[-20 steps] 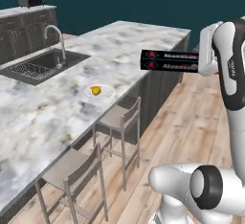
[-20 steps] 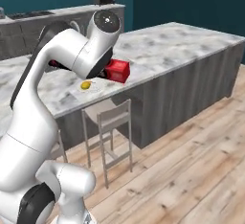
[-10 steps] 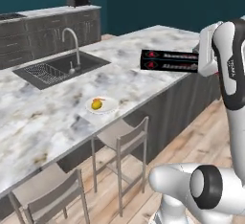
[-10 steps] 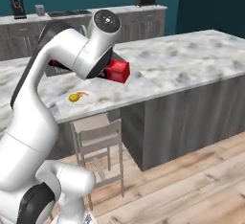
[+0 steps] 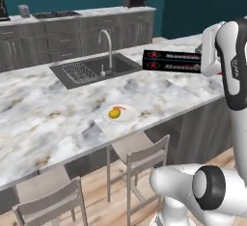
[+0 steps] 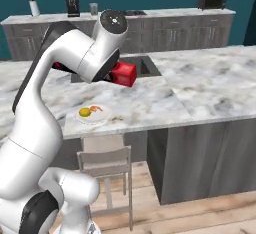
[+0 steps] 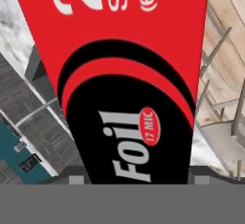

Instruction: Retrieve the tupperware and aluminum foil from the cabinet and place them on the dining counter near the plate with lemon and shrimp to prepare for storing leftovers.

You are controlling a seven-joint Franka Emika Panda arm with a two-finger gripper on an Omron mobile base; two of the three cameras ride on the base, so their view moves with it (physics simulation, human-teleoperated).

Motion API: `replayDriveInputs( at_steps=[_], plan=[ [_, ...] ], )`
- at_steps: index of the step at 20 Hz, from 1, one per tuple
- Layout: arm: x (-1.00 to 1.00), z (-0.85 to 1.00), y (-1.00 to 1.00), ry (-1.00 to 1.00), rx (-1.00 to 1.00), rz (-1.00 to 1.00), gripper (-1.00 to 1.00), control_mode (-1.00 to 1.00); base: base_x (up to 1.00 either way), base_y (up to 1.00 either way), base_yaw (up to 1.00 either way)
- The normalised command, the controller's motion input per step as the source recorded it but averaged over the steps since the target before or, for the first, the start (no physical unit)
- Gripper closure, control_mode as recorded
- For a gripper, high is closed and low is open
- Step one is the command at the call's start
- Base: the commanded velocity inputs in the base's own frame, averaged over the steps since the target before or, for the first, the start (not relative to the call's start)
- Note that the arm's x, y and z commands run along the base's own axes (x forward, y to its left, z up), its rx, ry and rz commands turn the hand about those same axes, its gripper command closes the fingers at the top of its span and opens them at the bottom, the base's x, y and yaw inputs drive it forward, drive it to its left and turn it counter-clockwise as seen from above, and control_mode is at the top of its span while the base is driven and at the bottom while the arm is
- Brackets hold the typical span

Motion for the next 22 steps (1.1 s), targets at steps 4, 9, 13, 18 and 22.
replayDriveInputs(
  at_steps=[4, 9, 13, 18, 22],
  plan=[
    [0.0, 0.0, 0.0, 0.0, 0.0, 0.0, 1.0, 1.0, 0.43, -0.39, 0.46],
    [0.0, 0.0, 0.0, 0.0, 0.0, 0.0, 1.0, 1.0, 0.34, -0.41, 0.44],
    [0.0, 0.0, 0.0, 0.0, 0.0, 0.0, 1.0, 1.0, 0.44, -0.37, 0.4],
    [0.0, 0.0, 0.0, 0.0, 0.0, 0.0, 1.0, 1.0, 0.58, -0.4, 0.34],
    [0.0, 0.0, 0.0, 0.0, 0.0, 0.0, 1.0, 1.0, 0.48, -0.59, 0.22]
  ],
)
